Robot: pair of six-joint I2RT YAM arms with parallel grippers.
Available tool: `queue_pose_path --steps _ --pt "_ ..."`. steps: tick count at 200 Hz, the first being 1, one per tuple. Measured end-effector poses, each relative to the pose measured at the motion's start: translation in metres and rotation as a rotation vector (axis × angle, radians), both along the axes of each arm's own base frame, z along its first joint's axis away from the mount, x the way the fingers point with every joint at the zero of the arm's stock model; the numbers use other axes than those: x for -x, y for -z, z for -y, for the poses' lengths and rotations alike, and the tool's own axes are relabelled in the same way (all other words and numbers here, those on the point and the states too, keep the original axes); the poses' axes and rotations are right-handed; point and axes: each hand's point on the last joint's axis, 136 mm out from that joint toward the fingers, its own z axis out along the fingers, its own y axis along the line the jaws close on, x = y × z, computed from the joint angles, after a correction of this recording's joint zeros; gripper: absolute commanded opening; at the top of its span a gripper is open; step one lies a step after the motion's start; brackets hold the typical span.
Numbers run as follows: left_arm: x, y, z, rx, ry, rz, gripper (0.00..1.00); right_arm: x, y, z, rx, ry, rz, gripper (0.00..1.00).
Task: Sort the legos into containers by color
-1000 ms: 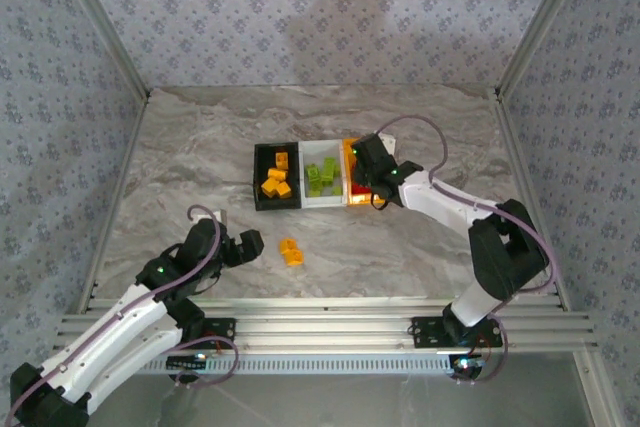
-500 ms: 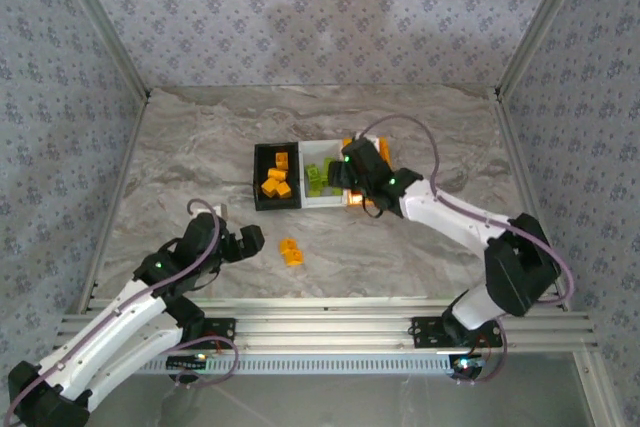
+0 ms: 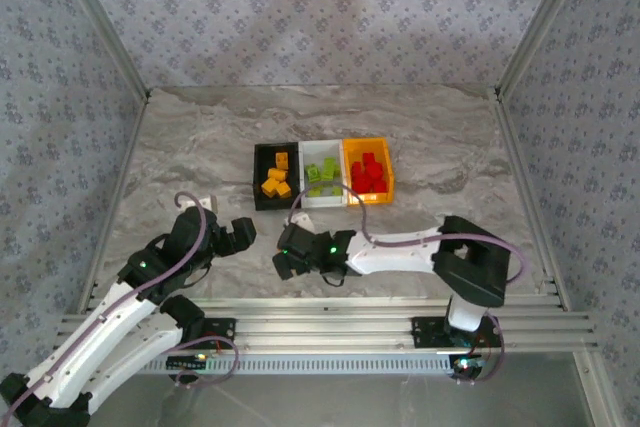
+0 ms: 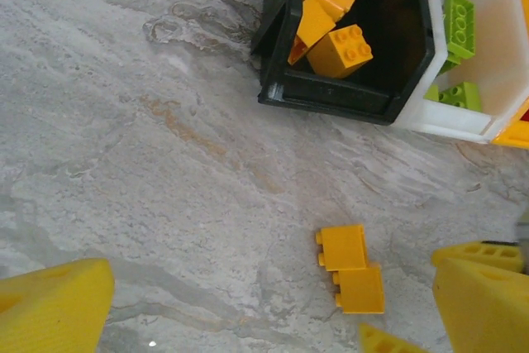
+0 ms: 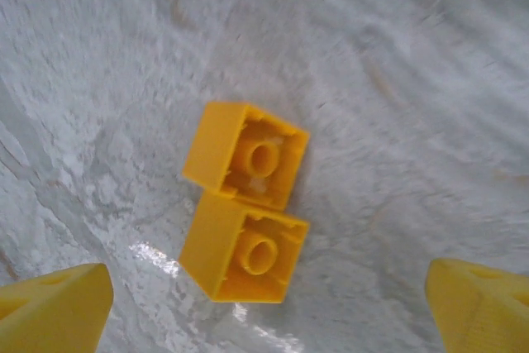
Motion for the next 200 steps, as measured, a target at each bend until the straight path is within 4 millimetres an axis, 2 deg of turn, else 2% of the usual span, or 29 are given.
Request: queue_pose_path --steps 28,87,123,171,200 --pt "0.001 0.001 -0.002 -0.003 -0.004 -0.005 1.0 0.002 0.014 -0.007 0.045 -0.005 0.009 0.9" --pt "0.002 0.002 -0.003 -0.006 -0.006 -0.009 1.0 -0.009 0.024 -0.008 0.098 0.028 0.027 0.69" --pt "0.001 0.003 -0.004 -0.006 -0.012 -0.011 0.99 -0.012 0.029 -0.002 0.129 0.039 0.036 0.5" --pt "0.002 0.006 -0.004 -0.004 -0.009 -0.02 0.99 -0.013 0.027 -0.001 0.115 0.048 0.042 0.4" --pt "0.003 0.009 -0.004 -0.006 -0.009 -0.029 0.99 -0.008 0.023 0.011 0.112 0.048 0.044 0.38"
